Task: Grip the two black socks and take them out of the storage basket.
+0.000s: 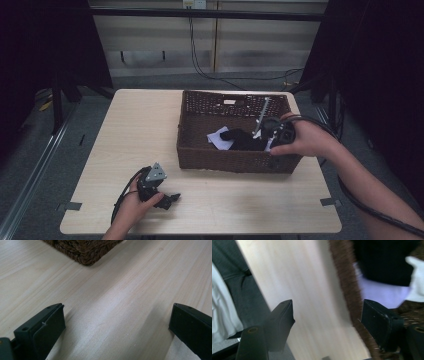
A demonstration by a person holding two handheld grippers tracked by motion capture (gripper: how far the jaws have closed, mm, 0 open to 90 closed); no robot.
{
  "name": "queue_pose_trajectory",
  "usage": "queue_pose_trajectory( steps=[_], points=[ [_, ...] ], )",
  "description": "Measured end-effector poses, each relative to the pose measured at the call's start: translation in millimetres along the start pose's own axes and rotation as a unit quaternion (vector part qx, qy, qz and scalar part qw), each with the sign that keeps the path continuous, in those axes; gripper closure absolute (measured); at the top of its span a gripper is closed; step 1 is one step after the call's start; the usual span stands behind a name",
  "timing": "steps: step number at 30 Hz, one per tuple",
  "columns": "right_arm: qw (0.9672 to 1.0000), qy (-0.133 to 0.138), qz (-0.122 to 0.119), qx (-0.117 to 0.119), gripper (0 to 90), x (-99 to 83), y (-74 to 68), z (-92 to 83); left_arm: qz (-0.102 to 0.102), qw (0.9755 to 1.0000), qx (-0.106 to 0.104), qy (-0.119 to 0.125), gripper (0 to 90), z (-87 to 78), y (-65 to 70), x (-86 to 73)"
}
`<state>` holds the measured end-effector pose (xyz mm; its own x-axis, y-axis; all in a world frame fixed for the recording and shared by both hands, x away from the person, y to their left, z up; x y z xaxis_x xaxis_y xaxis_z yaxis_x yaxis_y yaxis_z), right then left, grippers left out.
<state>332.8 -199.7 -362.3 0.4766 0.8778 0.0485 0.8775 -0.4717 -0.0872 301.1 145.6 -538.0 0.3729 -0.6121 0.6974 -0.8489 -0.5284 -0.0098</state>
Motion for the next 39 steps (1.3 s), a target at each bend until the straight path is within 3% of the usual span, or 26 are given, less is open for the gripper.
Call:
queue_pose_trajectory(
  steps=[7,16,19,21,27,29,30,33,39],
  points=[
    [0.9994,0.004,0.027,-0.022,25.7,32.0,32.8,-7.7,0.000,1.0000,0.000,0.000,0.0,0.0,0.0,0.0],
    [0.9972,0.025,0.062,-0.032,26.5,63.5,67.1,15.1,0.000,1.0000,-0.001,0.000,0.0,0.1,0.0,0.0],
    [0.9971,0.031,0.063,-0.028,34.1,73.3,73.0,26.0,0.000,1.0000,-0.001,0.001,0.0,0.1,0.0,0.0],
    [0.9970,0.032,0.066,-0.025,35.5,76.7,73.9,29.8,0.000,1.0000,-0.001,0.000,0.0,0.1,0.0,0.0],
    [0.9980,0.029,0.056,-0.014,41.1,101.6,79.1,62.9,0.000,1.0000,-0.001,0.001,0.0,0.1,0.0,0.0],
    [0.9979,0.029,0.057,-0.012,41.7,103.7,79.8,66.9,0.001,1.0000,0.001,0.001,0.0,0.0,0.1,0.1],
    [0.9979,0.020,0.060,-0.014,41.7,107.7,82.9,79.3,0.002,1.0000,0.004,0.001,0.0,-0.2,-0.2,0.1],
    [0.9974,0.012,0.068,-0.023,42.0,109.1,91.1,92.1,-0.001,1.0000,0.000,0.001,0.0,0.2,0.4,0.0],
    [0.9961,0.014,0.086,-0.014,45.8,113.0,99.5,104.9,-0.001,1.0000,-0.001,0.001,0.0,0.2,0.4,0.0]
  ],
)
Point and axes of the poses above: each handheld gripper's, and its own axes: z roughly forward along the jaws, x roughly out of its top, y roughly to its right, the point moved 4 cm from there along z, roughly forward along the jaws, and after that the axes turned 3 degrees about z, right-handed, at the moved point
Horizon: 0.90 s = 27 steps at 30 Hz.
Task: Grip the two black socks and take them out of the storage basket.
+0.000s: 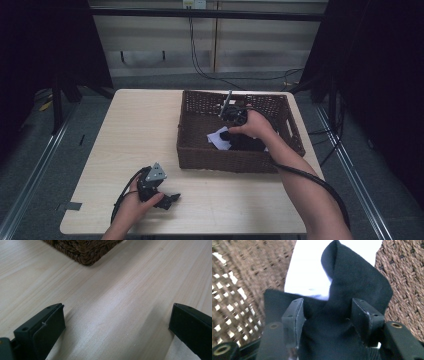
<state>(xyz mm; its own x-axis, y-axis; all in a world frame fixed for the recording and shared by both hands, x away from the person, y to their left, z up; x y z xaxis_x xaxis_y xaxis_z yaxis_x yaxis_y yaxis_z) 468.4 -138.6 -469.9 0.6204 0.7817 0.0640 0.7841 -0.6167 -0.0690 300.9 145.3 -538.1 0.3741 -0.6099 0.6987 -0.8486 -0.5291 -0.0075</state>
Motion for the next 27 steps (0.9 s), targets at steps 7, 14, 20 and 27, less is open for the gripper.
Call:
queue_pose_trajectory(
  steps=[7,14,20,27],
  points=[
    [0.9995,-0.031,-0.001,0.001,87.9,3.1,5.7,5.7,0.000,1.0000,0.000,0.000,0.0,0.0,0.0,0.0],
    [0.9990,-0.041,-0.007,0.015,88.4,-1.3,3.7,-21.6,0.000,1.0000,0.000,0.000,0.0,0.0,0.0,0.0],
    [0.9992,-0.036,-0.014,0.009,88.5,-9.0,3.1,-64.2,0.000,1.0000,-0.001,0.000,0.0,0.0,0.0,0.0],
    [0.9995,-0.028,-0.013,-0.003,88.5,-14.2,2.4,-101.0,0.000,1.0000,-0.001,0.000,0.0,0.0,-0.1,0.0]
  ],
)
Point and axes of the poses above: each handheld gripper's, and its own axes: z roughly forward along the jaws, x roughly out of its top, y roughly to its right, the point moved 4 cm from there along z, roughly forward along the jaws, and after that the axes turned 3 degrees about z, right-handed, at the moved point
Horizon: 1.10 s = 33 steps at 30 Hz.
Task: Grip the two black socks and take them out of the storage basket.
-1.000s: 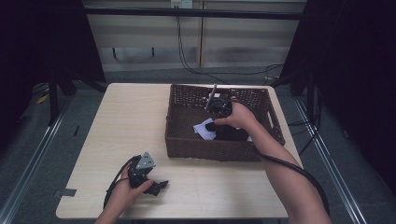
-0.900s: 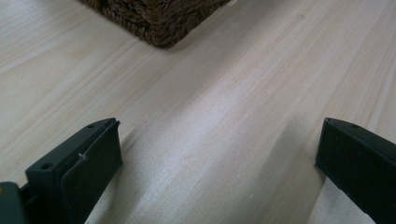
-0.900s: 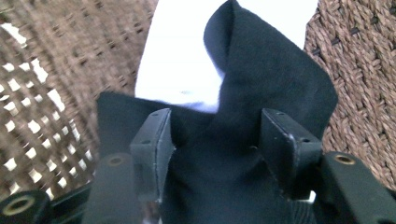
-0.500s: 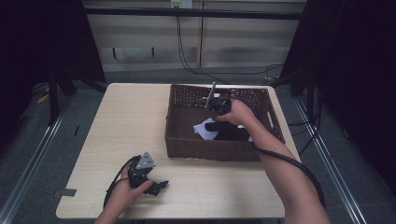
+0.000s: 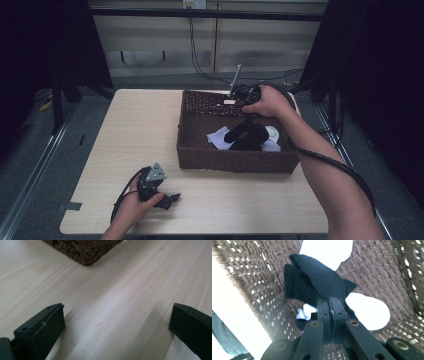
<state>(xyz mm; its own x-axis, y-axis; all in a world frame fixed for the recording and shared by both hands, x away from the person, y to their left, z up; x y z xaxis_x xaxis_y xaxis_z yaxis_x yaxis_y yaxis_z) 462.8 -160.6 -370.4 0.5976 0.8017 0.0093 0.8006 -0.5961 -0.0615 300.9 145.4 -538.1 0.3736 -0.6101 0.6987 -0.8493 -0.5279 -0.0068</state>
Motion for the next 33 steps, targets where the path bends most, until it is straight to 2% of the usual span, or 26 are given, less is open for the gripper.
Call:
queue_pose_trajectory(
  steps=[1,4,7,11,14,23,27,31,33],
  points=[
    [1.0000,-0.001,-0.003,-0.006,88.5,-2.7,0.7,-11.1,0.003,1.0000,0.000,-0.003,0.0,-0.3,-0.4,-0.1],
    [1.0000,0.001,-0.005,-0.007,88.5,-4.2,0.7,-19.0,0.002,1.0000,0.000,-0.003,0.0,-0.4,-0.2,-0.2],
    [0.9999,0.005,-0.006,-0.013,88.5,-7.3,0.8,-34.3,0.003,1.0000,0.000,-0.004,0.0,-0.6,-0.3,-0.2],
    [0.9999,-0.004,-0.003,-0.012,88.5,-9.9,-1.0,-44.1,0.002,1.0000,0.000,-0.004,0.0,-0.4,-0.1,-0.2],
    [0.9998,-0.009,-0.010,-0.016,88.5,-11.2,-2.5,-52.1,0.002,1.0000,0.000,-0.003,0.0,-0.4,-0.2,-0.2],
    [0.9995,-0.011,-0.018,-0.025,88.5,-15.5,-5.2,-81.1,0.002,1.0000,0.000,-0.004,0.0,-0.4,-0.2,-0.3],
    [0.9996,-0.006,-0.012,-0.025,88.5,-16.8,-7.2,-89.6,0.004,1.0000,0.001,-0.004,0.0,-0.5,-0.4,-0.3],
    [0.9992,-0.008,-0.022,-0.033,88.5,-20.2,-11.4,-106.8,0.002,1.0000,0.001,-0.002,0.0,-0.1,-0.2,-0.2],
    [0.9992,-0.005,-0.019,-0.036,88.5,-22.4,-15.1,-117.4,0.003,1.0000,0.001,-0.002,0.0,-0.2,-0.3,-0.2]
  ],
)
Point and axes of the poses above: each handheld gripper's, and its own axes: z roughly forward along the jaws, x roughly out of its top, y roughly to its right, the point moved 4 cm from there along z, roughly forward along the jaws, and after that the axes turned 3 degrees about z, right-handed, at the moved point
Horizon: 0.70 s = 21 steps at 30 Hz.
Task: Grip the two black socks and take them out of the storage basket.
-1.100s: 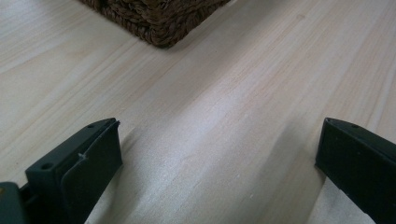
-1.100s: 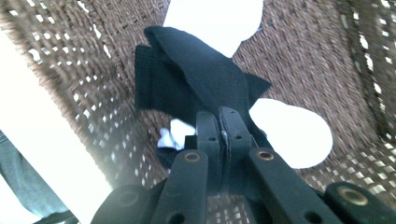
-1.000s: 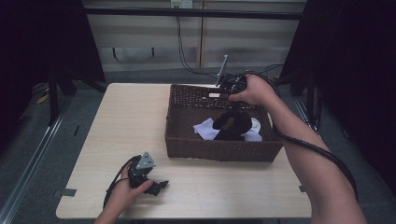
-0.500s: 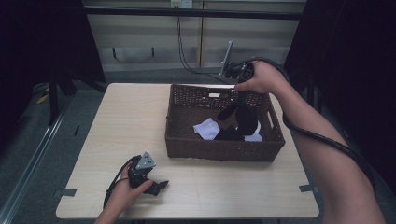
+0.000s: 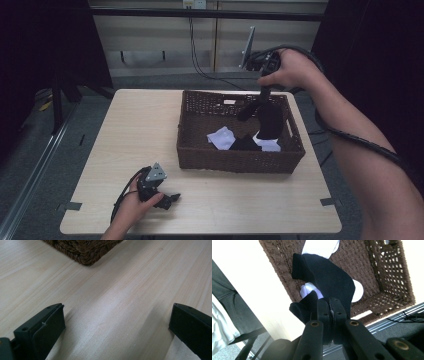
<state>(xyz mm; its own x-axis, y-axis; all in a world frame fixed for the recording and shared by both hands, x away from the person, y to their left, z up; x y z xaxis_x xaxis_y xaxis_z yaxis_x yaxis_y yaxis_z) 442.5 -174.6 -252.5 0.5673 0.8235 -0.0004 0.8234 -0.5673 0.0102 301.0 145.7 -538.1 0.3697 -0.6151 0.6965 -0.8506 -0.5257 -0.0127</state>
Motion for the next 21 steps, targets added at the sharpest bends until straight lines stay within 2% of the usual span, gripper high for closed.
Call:
queue_pose_trajectory(
  steps=[5,8,10,11,13,16,17,18,19,20,21],
  points=[
    [0.9999,-0.001,-0.006,-0.010,88.5,-8.2,-9.9,-22.6,0.000,1.0000,0.000,0.000,0.0,0.0,0.0,0.0],
    [0.9997,0.010,-0.019,-0.007,88.5,-12.2,-25.6,-34.7,-0.002,1.0000,-0.001,0.000,0.0,0.1,0.2,0.0],
    [0.9995,0.006,-0.030,-0.006,88.5,-15.2,-38.4,-39.3,-0.001,1.0000,0.000,0.001,0.0,0.1,0.1,0.0],
    [0.9995,0.006,-0.030,-0.006,88.5,-15.2,-38.4,-39.3,-0.001,1.0000,0.000,0.001,0.0,0.1,0.1,0.0],
    [0.9986,0.010,-0.053,-0.003,88.4,-19.9,-59.7,-43.0,-0.002,1.0000,-0.001,0.001,0.0,0.2,0.2,0.0],
    [0.9973,0.018,-0.071,0.003,88.5,-24.8,-77.4,-43.4,-0.002,1.0000,-0.001,0.001,0.0,0.2,0.2,0.0],
    [0.9973,0.018,-0.071,0.003,88.5,-24.8,-77.4,-43.4,-0.001,1.0000,-0.001,0.001,0.0,0.2,0.2,0.0],
    [0.9970,0.017,-0.075,0.006,88.4,-26.7,-83.2,-43.3,-0.001,1.0000,-0.001,0.000,0.0,0.1,0.2,0.0],
    [0.9960,0.021,-0.086,0.013,88.4,-29.5,-93.3,-38.5,0.000,1.0000,0.000,0.000,0.0,0.0,0.0,0.0],
    [0.9960,0.021,-0.086,0.013,88.4,-29.5,-93.3,-38.5,0.000,1.0000,0.000,0.000,0.0,0.0,0.0,0.0],
    [0.9949,0.018,-0.097,0.021,88.3,-31.4,-103.8,-30.7,0.000,1.0000,0.000,0.000,0.0,0.0,0.0,0.0]
  ],
)
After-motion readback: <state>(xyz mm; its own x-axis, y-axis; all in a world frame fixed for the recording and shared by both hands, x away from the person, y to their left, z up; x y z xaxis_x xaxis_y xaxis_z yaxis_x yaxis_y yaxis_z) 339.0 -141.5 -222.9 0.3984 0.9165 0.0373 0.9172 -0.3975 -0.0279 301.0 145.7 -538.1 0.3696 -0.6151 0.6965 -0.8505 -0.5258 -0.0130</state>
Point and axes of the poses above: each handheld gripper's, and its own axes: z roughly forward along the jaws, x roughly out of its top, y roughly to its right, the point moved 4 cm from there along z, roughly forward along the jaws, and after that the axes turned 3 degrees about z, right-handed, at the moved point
